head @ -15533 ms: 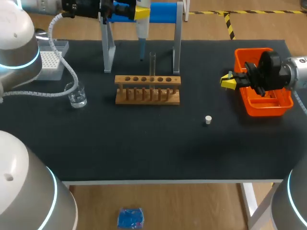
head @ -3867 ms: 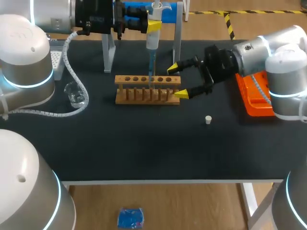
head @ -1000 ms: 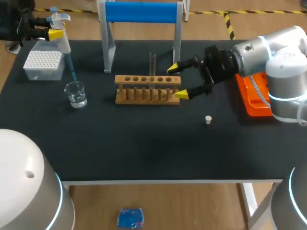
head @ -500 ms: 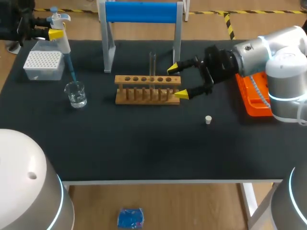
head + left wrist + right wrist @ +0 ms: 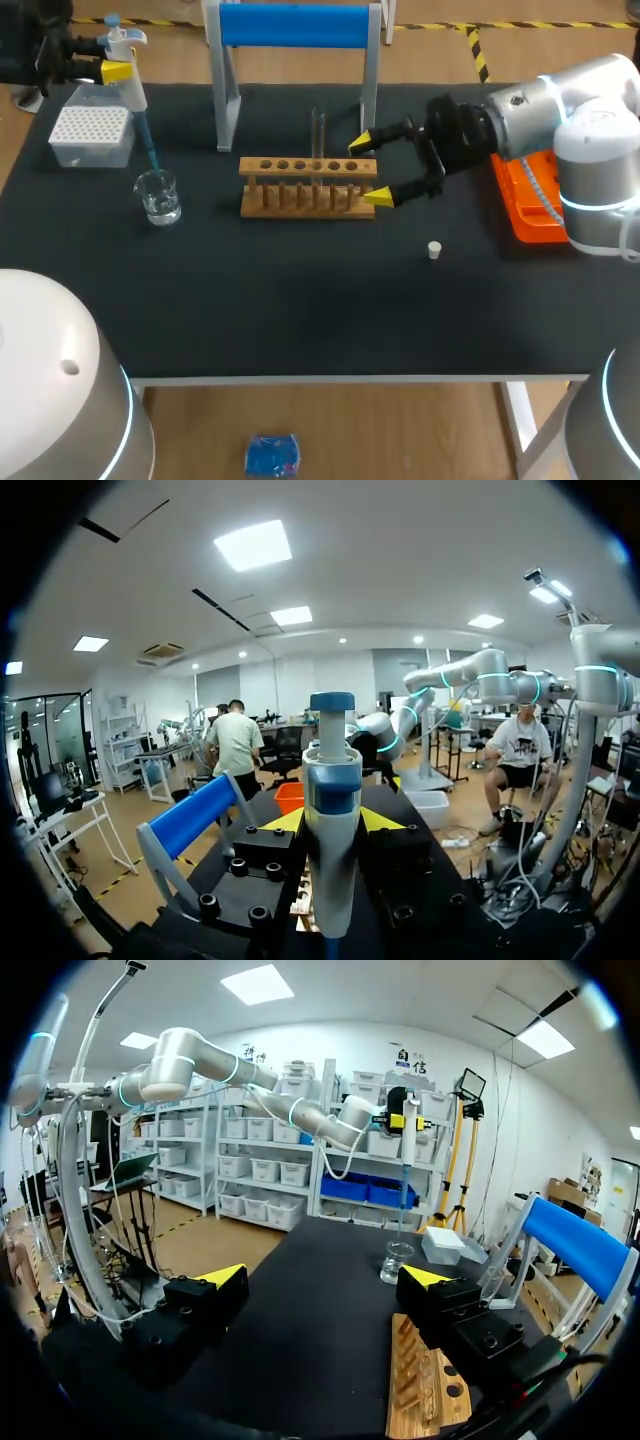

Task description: Invert the test tube, pick up the pipette, mount the tip to pipette, aspirate from beaker and dispense into the tube, eject the tip, return the pipette, and cap with the stopper.

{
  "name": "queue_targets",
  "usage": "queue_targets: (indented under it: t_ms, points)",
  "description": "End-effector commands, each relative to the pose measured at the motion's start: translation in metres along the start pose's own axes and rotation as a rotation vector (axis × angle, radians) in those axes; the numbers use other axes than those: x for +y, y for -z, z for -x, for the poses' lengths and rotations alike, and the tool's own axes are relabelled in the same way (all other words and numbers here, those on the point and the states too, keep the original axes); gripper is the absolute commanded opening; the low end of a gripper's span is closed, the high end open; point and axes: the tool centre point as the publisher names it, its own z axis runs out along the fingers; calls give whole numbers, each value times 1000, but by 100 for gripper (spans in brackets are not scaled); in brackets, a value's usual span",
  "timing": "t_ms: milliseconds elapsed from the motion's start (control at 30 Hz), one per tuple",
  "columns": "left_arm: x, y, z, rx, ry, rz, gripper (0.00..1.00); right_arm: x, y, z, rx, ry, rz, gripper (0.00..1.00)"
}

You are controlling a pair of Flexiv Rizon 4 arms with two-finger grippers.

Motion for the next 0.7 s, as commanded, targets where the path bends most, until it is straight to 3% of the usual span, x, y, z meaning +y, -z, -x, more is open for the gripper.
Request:
queue_targets:
  t_ms: [33, 100, 300, 500, 700]
  points:
    - [0, 0, 0, 0, -2, 0, 0, 1, 1, 0, 2, -1, -3, 100]
    - [0, 0, 0, 0, -2, 0, 0, 1, 1, 0, 2, -1, -3, 100]
    - [0, 0, 0, 0, -2, 0, 0, 13, -19, -18, -124, -59, -45, 100]
    - [0, 0, 0, 0, -2, 0, 0, 17, -62, -21, -191, -94, -99, 100]
    - [0, 0, 0, 0, -2, 0, 0, 14, -110, -10, -264, -126, -170, 100]
